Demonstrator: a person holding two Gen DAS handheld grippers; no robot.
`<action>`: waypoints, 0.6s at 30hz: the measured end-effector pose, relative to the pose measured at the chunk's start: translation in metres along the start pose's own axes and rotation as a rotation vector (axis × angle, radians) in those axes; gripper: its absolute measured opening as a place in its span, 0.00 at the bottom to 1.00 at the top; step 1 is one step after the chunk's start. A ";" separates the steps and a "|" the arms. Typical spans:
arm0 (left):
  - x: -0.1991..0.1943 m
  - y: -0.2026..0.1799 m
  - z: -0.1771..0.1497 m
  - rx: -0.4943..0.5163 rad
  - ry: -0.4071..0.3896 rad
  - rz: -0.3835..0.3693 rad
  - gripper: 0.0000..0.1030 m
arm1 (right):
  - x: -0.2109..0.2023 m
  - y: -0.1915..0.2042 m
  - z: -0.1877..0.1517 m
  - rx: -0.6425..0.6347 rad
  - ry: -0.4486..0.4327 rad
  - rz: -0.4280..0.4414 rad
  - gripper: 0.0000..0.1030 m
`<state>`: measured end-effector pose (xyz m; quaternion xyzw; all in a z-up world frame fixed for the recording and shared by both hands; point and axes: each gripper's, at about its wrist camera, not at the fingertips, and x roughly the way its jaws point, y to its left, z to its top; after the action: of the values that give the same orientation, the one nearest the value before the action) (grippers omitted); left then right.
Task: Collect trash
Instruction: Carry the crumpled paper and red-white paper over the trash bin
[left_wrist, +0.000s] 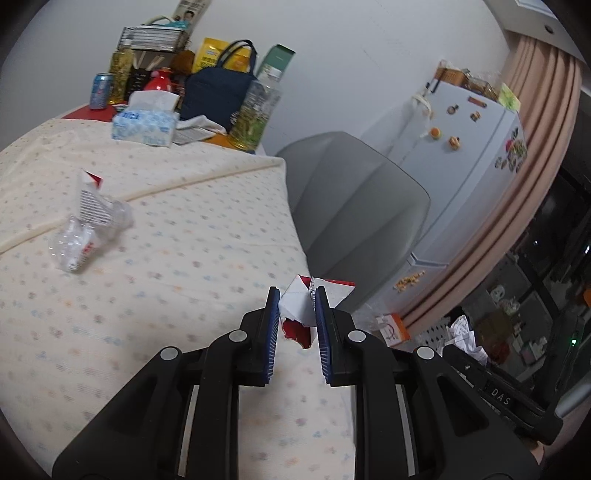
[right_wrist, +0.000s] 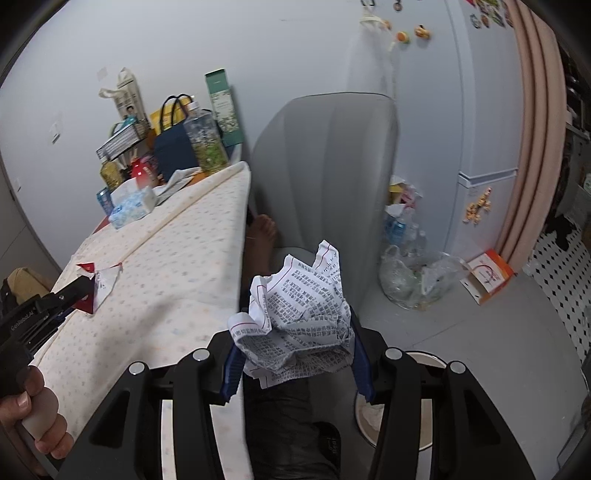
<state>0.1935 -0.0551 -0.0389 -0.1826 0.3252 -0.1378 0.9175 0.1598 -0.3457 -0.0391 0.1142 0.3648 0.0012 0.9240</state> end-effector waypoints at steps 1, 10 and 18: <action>0.004 -0.004 -0.001 0.005 0.008 -0.004 0.19 | 0.000 -0.005 -0.001 0.007 0.001 -0.005 0.47; 0.042 -0.043 -0.020 0.060 0.095 -0.047 0.19 | 0.006 -0.050 -0.012 0.072 0.021 -0.039 0.47; 0.078 -0.070 -0.038 0.107 0.176 -0.057 0.19 | 0.023 -0.086 -0.026 0.133 0.057 -0.058 0.47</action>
<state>0.2179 -0.1565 -0.0789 -0.1299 0.3915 -0.1965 0.8895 0.1520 -0.4225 -0.0909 0.1646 0.3934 -0.0467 0.9033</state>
